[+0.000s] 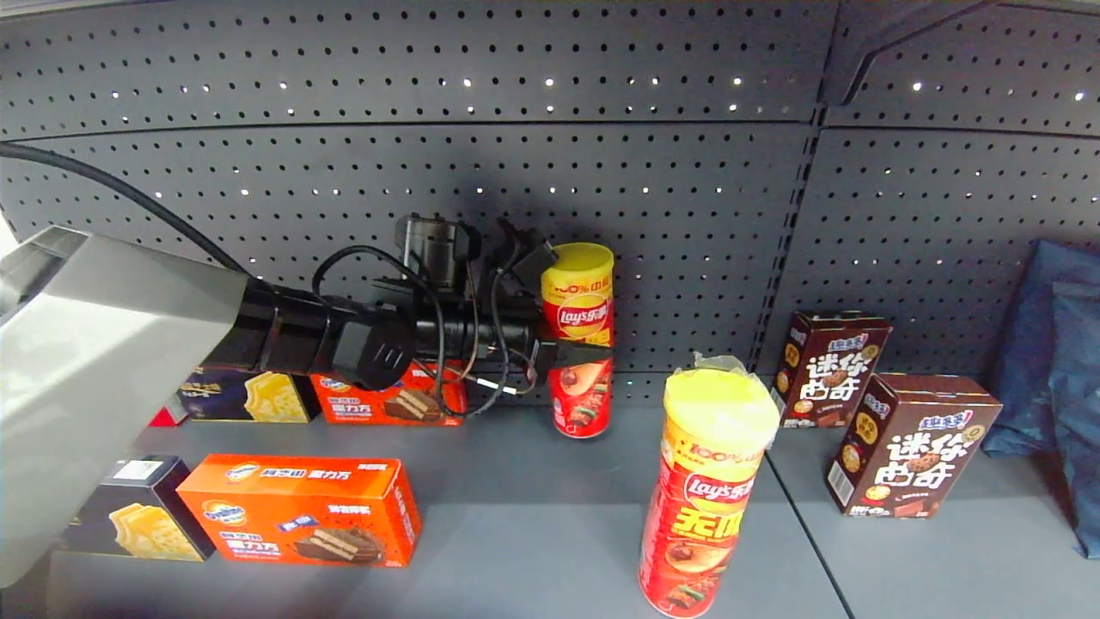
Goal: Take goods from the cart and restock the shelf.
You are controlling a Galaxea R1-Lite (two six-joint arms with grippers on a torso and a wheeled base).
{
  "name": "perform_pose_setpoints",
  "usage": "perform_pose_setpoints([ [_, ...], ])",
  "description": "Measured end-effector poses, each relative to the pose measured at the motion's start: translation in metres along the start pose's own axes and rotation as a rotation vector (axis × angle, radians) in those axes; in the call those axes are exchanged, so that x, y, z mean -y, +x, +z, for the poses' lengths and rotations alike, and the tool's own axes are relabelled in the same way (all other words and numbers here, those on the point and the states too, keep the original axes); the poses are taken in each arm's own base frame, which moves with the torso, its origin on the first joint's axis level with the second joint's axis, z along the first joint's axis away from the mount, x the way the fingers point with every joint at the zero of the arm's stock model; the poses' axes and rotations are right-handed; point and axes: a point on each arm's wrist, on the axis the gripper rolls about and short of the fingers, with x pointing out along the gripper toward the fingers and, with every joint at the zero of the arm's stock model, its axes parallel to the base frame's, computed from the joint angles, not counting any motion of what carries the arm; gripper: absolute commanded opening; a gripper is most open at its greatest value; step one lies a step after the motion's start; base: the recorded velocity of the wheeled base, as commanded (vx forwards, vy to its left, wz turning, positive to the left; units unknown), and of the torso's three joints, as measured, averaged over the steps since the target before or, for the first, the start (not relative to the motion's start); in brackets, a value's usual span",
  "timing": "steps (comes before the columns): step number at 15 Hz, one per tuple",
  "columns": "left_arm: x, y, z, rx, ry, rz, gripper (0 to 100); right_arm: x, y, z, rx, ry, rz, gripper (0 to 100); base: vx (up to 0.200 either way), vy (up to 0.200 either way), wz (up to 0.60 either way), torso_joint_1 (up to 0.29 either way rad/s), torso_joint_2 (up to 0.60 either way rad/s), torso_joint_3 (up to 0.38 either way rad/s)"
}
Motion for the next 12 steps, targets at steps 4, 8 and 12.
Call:
perform_pose_setpoints([
  [4,-0.002,0.008,-0.012,-0.021,-0.02,-0.009,0,0.0,0.0,0.0,0.0,0.0,0.0,100,0.0,0.0,0.0,0.0,0.0,0.0],
  [8,-0.001,0.013,-0.016,-0.031,-0.03,-0.025,0,0.0,0.0,0.0,0.0,0.0,0.0,100,0.0,0.0,0.0,0.0,0.0,0.0],
  [12,0.002,0.021,-0.016,-0.029,-0.026,-0.041,0,0.0,0.0,0.0,0.0,0.0,0.0,100,0.0,0.0,0.0,0.0,0.0,0.0],
])
